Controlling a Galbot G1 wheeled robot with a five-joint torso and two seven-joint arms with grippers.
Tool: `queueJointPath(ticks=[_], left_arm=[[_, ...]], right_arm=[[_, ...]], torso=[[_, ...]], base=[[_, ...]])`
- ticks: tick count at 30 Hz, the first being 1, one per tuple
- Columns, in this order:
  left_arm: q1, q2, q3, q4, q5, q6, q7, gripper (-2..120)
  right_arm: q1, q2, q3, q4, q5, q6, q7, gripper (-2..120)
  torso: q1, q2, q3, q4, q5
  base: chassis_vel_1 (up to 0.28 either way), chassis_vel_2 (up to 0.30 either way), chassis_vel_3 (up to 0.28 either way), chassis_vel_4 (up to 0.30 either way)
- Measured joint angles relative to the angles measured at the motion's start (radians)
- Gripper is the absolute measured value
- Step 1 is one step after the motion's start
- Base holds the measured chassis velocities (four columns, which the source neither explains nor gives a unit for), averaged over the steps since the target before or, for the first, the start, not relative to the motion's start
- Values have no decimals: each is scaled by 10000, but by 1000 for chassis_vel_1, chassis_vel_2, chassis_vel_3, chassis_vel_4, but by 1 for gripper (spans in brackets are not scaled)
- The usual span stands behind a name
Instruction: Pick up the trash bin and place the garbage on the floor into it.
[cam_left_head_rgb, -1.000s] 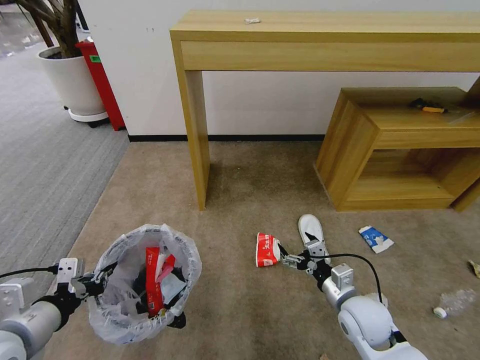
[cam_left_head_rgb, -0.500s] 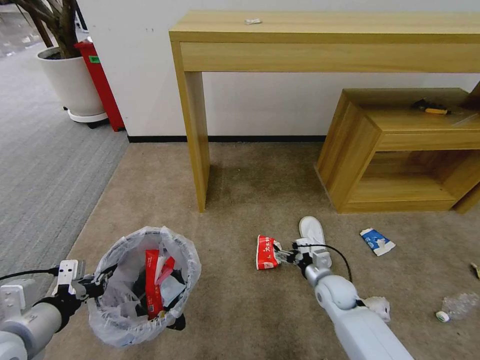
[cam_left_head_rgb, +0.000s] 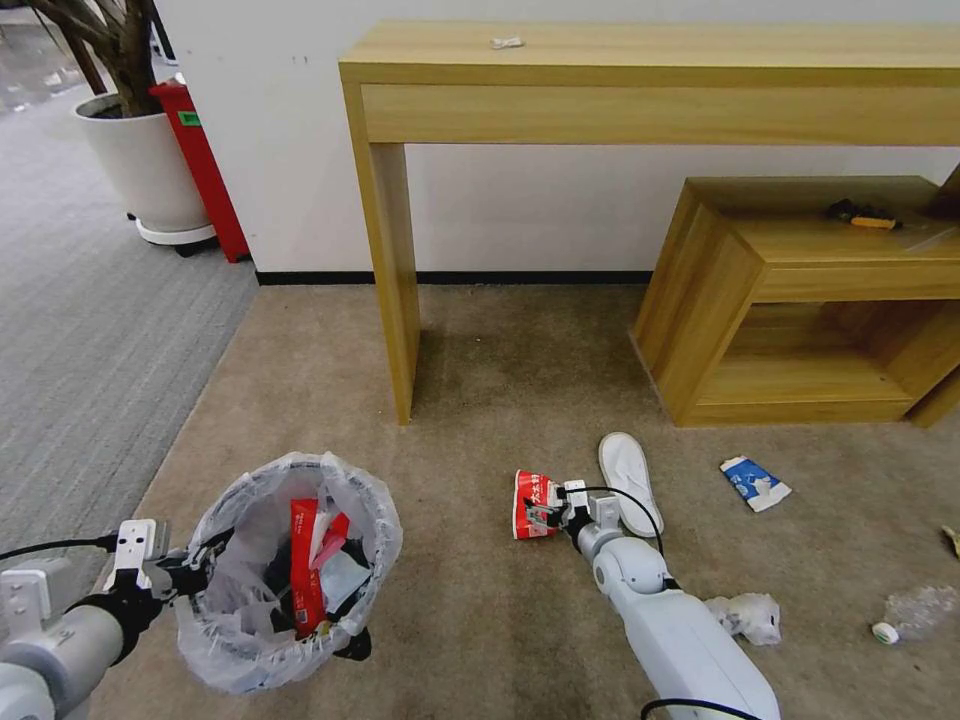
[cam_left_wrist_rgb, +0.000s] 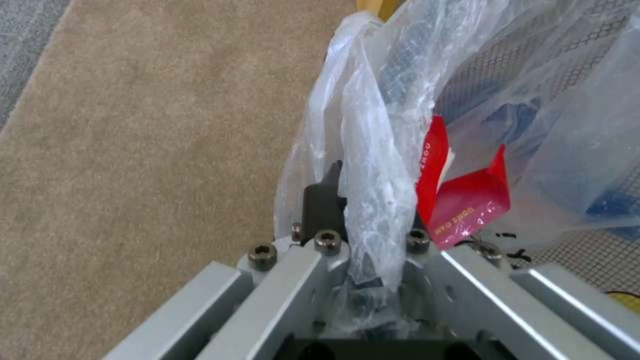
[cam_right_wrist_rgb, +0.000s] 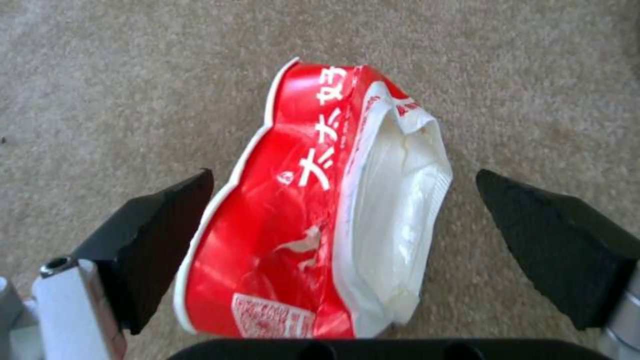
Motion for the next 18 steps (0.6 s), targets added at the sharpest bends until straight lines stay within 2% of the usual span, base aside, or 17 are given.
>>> queueJointPath(ticks=[3, 7, 9, 11, 15, 18], left_arm=[[-3, -4, 1, -21, 13, 0, -5, 0], [1, 26, -111, -58, -3, 0, -8, 0], [29, 47, -179, -109, -55, 0, -16, 0], [42, 46, -179, -132, -64, 0, -15, 0], [76, 24, -142, -246, -68, 0, -15, 0], [94, 46, -165, -274, -86, 0, -14, 0]], right_arm=[[157, 81, 57, -314, -40, 137, -217, 100], [279, 167, 58, -610, -227, 328, -492, 91], [306, 203, -5, -697, -350, 398, -677, 78], [306, 220, -26, -711, -350, 399, -689, 76], [369, 327, -35, -1032, -387, 474, -722, 53], [401, 355, -15, -1115, -377, 483, -734, 47]], torso=[[0, 0, 0, 0, -1], [0, 0, 0, 0, 1], [0, 0, 0, 0, 0], [1, 0, 0, 0, 0], [0, 0, 0, 0, 0], [0, 1, 0, 0, 0]], base=[[0, 0, 0, 0], [0, 0, 0, 0], [0, 0, 0, 0], [0, 0, 0, 0], [0, 0, 0, 0], [0, 0, 0, 0]])
